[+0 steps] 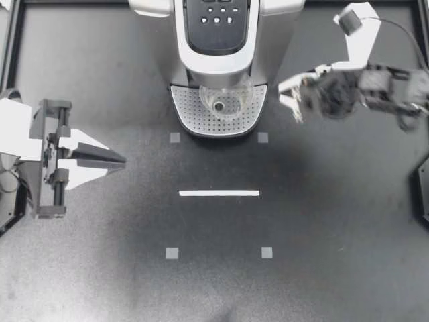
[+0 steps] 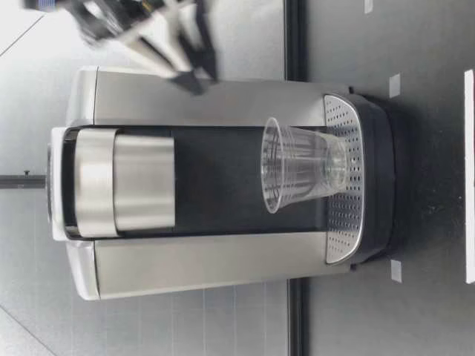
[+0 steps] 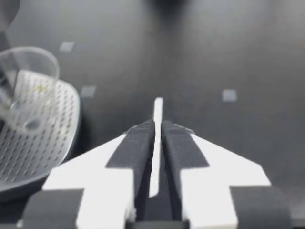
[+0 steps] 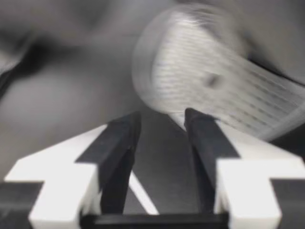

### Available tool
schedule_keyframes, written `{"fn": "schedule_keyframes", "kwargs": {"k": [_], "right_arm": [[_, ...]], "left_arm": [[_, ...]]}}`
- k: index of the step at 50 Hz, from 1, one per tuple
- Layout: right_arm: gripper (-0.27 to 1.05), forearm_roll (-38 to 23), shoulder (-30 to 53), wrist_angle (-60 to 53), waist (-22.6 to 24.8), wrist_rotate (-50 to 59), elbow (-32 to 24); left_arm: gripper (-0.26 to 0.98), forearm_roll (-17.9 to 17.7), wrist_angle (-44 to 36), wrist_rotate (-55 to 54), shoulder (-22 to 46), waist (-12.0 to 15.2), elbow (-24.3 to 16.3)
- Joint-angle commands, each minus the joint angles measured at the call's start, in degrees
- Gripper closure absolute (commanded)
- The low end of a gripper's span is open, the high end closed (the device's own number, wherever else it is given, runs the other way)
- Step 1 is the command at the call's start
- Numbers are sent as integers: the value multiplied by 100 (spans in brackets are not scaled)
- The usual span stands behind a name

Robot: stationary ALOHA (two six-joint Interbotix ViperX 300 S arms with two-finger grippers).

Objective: Place the coffee capsule inside the capsule container, then place the cup onto the center of the cup tray, then push the 'Hot Water' and 'Travel Mug' buttons.

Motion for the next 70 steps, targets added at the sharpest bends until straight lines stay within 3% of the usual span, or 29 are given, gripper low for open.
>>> {"fn": "schedule_keyframes", "kwargs": {"k": [1,11,20,36,70], "right_arm": [[29,-369,-246,-633,378,-246,70],[30,-844,-422,-1986,958,-967,439],[33,-861,-633,-2206,1248,-1547,448],[42,-861,-1055,-2268,1266,-2373,352],[42,-853,-817,-2848,1266,-2443,378]], "left_arm": [[56,-88,-246,-9,62,9,-264],[56,-308,-589,-9,141,9,-378],[56,-352,-606,0,149,18,-492],[56,-343,-598,35,264,220,-729],[56,-202,-844,466,299,220,-694]]}}
